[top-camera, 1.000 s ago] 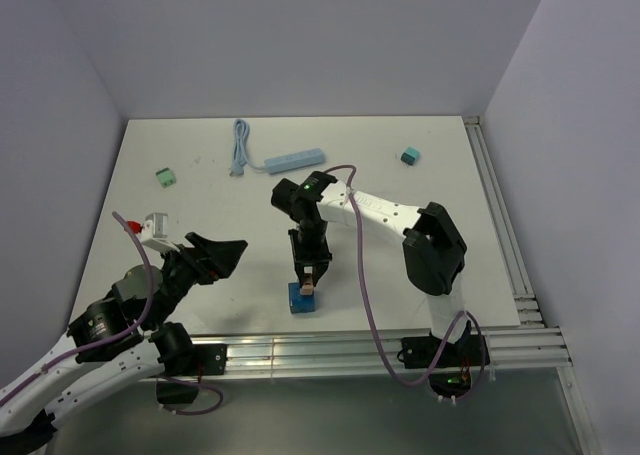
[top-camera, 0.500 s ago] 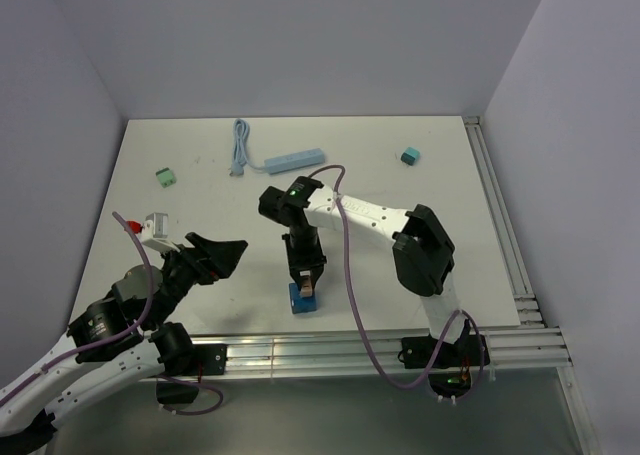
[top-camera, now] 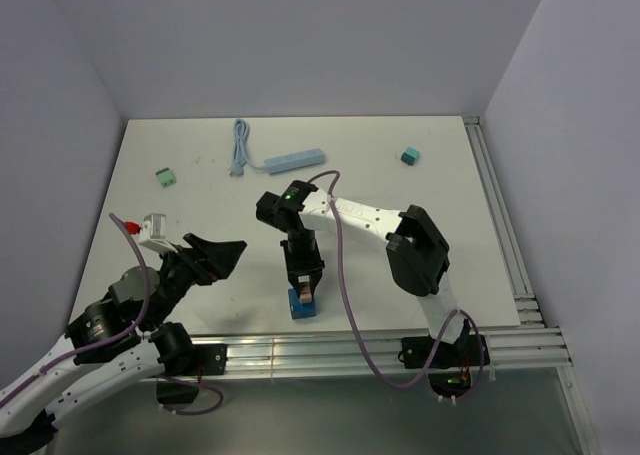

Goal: Insert the plug

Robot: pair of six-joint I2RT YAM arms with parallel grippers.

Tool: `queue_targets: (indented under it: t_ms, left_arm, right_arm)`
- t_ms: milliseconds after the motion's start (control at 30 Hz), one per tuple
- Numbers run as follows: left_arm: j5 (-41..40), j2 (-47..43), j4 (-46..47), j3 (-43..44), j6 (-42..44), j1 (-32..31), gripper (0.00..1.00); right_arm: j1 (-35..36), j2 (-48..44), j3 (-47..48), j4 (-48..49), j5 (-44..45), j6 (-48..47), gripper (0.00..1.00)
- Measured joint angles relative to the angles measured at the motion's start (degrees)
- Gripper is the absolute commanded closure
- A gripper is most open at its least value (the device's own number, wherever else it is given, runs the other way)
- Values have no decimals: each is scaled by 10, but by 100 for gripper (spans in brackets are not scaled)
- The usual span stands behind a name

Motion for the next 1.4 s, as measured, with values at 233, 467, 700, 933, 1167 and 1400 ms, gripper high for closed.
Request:
queue_targets:
  t_ms: [233, 467, 700, 933, 1167, 1400]
  left_arm:
    - [0, -4, -1, 0, 0, 0, 13]
    - [1, -3, -6, 0, 0, 0, 13]
    - [1, 0, -18, 3, 0, 0, 13]
    - [0, 24, -37, 35, 3, 0, 13]
    - [1, 73, -64, 73, 2, 0, 13]
    - [1, 114, -87, 79, -12, 0, 14]
  right_arm:
    - [2, 20, 1, -7, -28, 0, 100]
    - [2, 12, 0, -8, -36, 0, 99]
    - [11, -10, -12, 12, -11, 2, 64]
    - [19, -25, -69, 104, 74, 0, 39]
    - [19, -94, -121, 177, 134, -2, 28]
    - [19, -307, -253, 273, 185, 2, 26]
